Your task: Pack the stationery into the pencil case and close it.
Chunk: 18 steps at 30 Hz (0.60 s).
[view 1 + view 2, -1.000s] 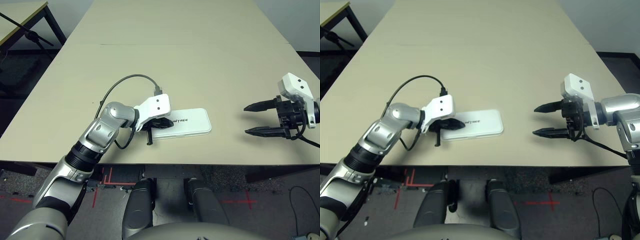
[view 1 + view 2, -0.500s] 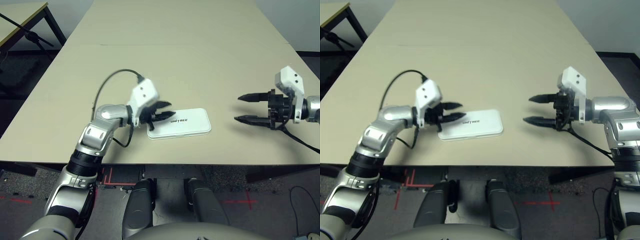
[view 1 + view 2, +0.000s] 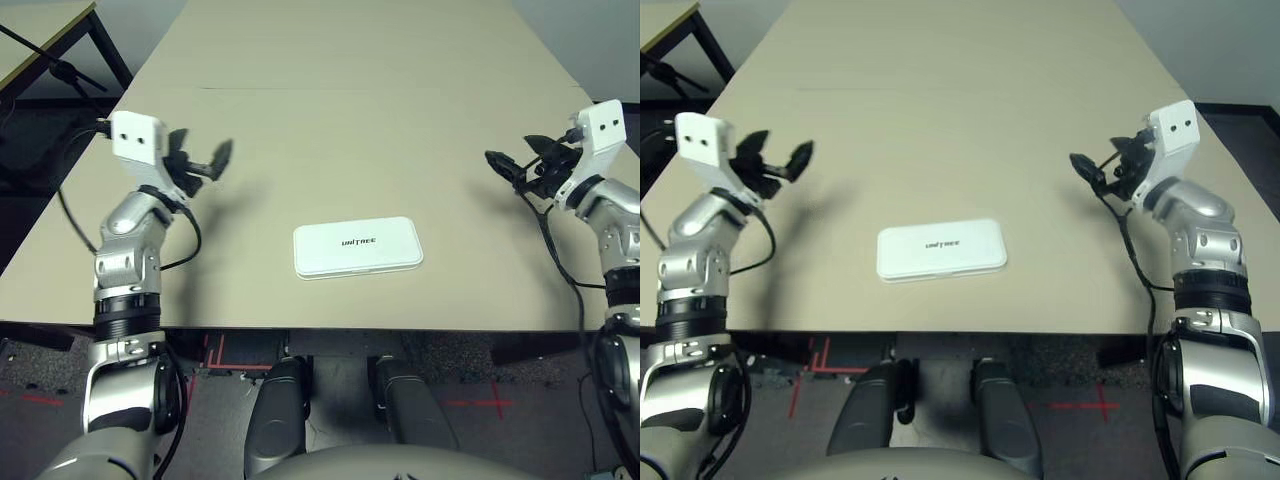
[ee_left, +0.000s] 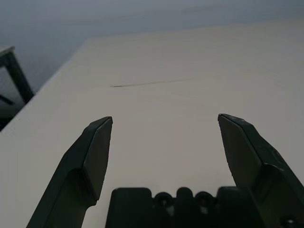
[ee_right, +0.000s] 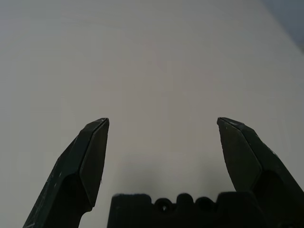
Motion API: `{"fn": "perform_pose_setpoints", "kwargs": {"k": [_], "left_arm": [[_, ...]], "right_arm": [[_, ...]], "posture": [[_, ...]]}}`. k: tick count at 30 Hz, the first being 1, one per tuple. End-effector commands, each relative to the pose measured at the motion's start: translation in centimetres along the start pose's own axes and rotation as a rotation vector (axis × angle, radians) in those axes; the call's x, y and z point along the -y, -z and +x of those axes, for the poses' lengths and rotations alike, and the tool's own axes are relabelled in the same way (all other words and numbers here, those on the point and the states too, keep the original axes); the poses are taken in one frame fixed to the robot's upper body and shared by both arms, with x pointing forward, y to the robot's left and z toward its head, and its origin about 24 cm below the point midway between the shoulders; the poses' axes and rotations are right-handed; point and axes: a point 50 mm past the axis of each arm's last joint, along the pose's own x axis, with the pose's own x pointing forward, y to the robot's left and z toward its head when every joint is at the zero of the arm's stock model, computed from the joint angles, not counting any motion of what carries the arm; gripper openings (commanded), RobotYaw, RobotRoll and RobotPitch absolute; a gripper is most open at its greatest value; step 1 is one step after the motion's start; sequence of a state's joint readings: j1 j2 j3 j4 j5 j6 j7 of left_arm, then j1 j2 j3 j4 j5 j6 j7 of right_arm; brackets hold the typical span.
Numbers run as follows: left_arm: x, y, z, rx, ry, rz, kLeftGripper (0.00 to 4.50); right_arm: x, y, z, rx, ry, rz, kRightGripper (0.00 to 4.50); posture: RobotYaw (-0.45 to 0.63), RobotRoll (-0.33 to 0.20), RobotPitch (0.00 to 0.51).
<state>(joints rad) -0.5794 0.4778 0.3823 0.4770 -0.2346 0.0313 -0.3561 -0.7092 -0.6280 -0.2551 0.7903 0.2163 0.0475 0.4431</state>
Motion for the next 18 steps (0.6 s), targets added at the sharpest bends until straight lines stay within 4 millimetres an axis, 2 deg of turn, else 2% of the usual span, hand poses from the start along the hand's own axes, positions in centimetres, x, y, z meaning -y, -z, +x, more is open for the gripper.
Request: {"fn": "perform_pose_setpoints", "kwargs": {"k": [1, 7, 13, 18], "left_arm": [[-2.0, 0.6, -0.1, 0.021, -0.114, 0.016, 4.46], [-2.6, 1.1, 0.0, 0.028, -0.148, 0.027, 4.46], [-2.2, 1.3, 0.0, 0.039, -0.139, 0.028, 4.46], [-1.9, 1.5, -0.1, 0.031, -0.126, 0.029, 4.46]], "right_arm": [[1.5, 0.4, -0.2, 0.012, 0.14, 0.012, 4.5], [2.4, 0.6, -0.2, 0.035, 0.253, 0.019, 4.5], [1.7, 0.7, 0.1, 0.041, 0.233, 0.027, 4.5], [1.0, 1.3, 0.2, 0.03, 0.203, 0.027, 4.5]], "posture": [[0.01, 0.0, 0.17], [0.0, 0.0, 0.186], [0.0, 0.0, 0.219], [0.0, 0.0, 0.225]]}}
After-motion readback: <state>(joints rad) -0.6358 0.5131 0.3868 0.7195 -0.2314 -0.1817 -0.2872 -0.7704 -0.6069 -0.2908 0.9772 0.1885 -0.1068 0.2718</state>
